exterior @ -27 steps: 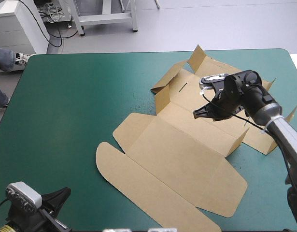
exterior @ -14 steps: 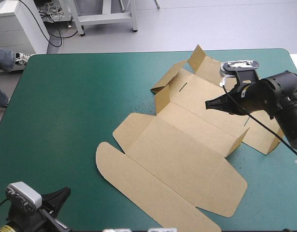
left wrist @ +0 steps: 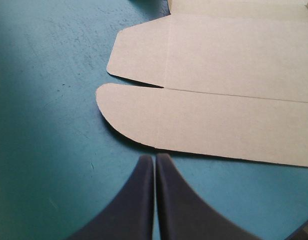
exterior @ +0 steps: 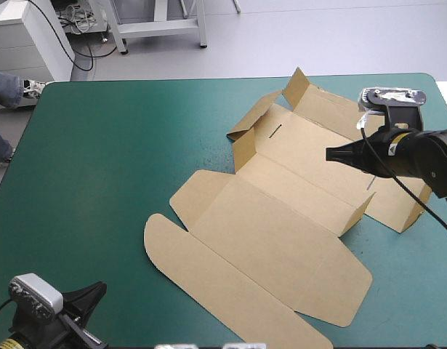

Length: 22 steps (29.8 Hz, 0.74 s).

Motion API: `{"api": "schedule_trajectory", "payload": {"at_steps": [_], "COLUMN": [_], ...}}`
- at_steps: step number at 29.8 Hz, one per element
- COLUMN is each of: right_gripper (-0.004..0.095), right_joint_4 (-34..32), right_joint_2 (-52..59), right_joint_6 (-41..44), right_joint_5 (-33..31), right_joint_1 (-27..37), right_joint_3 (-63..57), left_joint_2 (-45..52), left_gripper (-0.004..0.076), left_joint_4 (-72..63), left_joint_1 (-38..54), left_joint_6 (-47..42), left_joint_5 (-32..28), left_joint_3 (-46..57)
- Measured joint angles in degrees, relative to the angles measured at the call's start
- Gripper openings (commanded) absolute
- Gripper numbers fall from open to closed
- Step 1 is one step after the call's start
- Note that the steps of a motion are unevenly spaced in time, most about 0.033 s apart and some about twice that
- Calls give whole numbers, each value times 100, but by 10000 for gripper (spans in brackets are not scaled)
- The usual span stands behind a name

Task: Fold the box

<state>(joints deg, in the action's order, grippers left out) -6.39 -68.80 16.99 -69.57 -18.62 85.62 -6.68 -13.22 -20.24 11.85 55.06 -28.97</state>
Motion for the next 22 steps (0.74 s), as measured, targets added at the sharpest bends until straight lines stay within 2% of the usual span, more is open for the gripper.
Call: {"api": "schedule_trajectory", "payload": {"at_steps": [6, 9, 14, 16, 22], "right_gripper": [20, 138, 478, 535, 537], "right_joint_4": [-40, 66, 303, 369, 87], "right_joint_2": [18, 24, 24, 24, 28], "right_joint_6": [128, -73, -247, -267, 262], "right_joint_5": [7, 7, 1, 11, 29], "right_joint_1": [322, 496, 576, 576, 577], "right_joint_3": [-201, -515, -942, -970, -979], "left_joint_2": [0, 0, 0, 0, 0], "left_gripper": [-8, -8, -8, -8, -8], "left_joint_4": [0, 0, 0, 0, 0], "left_joint_1": [0, 0, 0, 0, 0], "left_joint_6": [0, 0, 188, 266, 297], "left_joint_5": [0, 0, 0, 0, 0], "left_joint_3": [0, 0, 0, 0, 0]}}
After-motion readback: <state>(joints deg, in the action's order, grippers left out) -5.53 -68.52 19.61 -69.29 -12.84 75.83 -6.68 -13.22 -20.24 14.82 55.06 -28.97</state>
